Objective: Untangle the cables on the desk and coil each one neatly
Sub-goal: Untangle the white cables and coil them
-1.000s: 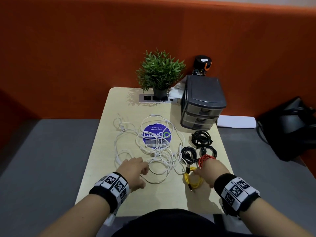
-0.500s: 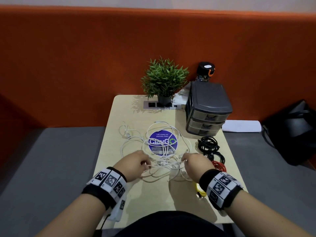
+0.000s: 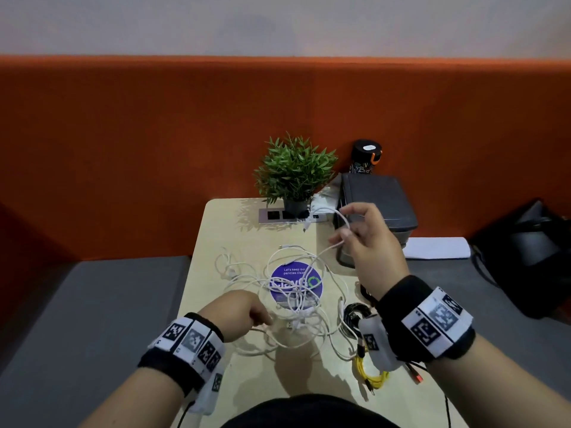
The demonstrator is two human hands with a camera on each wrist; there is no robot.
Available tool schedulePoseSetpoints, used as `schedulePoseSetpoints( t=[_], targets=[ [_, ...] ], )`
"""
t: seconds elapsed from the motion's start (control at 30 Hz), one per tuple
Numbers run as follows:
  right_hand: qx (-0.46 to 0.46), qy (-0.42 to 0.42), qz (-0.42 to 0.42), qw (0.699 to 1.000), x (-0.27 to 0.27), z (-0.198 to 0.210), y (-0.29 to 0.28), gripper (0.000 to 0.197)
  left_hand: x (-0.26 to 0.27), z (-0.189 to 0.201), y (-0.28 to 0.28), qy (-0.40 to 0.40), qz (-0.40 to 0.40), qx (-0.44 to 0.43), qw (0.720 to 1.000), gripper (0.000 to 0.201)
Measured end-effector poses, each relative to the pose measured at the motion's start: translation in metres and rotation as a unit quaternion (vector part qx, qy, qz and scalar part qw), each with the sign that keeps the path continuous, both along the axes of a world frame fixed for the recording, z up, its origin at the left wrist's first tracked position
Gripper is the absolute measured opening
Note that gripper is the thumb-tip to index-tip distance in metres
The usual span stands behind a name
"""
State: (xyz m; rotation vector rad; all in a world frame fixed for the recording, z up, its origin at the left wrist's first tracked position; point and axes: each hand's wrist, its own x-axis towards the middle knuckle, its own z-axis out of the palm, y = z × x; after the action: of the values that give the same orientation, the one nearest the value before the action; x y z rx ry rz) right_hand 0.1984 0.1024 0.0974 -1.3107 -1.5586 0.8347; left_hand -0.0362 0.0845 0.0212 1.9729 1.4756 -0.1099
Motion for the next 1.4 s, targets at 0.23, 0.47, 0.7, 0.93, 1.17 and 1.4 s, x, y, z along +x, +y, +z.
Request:
schedulePoseSetpoints(
  t=[0.23, 0.47, 0.7, 0.93, 1.17, 1.4],
  targets=[
    [-0.002, -0.055, 0.048, 0.997, -0.011, 0.011, 0.005, 0.015, 0.023, 0.082, 0.006, -0.383, 0.191, 0.225, 0.875, 0.034],
    [0.053, -0.064, 0.097, 0.992, -0.029, 0.020, 0.000, 0.005, 0.046, 0.115, -0.001, -0.355, 0.108, 0.192, 0.908, 0.022],
    [0.020, 0.014, 0.167, 0.986, -0.025, 0.022, 0.002, 0.019, 0.042, 0.115, 0.001, -0.288, 0.086, 0.171, 0.938, 0.024],
    [-0.043, 0.182, 0.118, 0.975, -0.022, 0.020, 0.010, 0.026, 0.044, 0.128, -0.002, -0.641, 0.099, -0.008, 0.761, 0.021],
    [-0.135, 0.156, 0.162, 0.965, -0.042, -0.018, -0.006, 0.030, 0.043, 0.132, 0.005, -0.725, 0.100, 0.020, 0.681, 0.025],
    [-0.136, 0.122, 0.193, 0.964, -0.045, -0.007, -0.016, 0.025, 0.031, 0.120, 0.019, -0.606, 0.155, 0.168, 0.762, 0.031]
  ],
)
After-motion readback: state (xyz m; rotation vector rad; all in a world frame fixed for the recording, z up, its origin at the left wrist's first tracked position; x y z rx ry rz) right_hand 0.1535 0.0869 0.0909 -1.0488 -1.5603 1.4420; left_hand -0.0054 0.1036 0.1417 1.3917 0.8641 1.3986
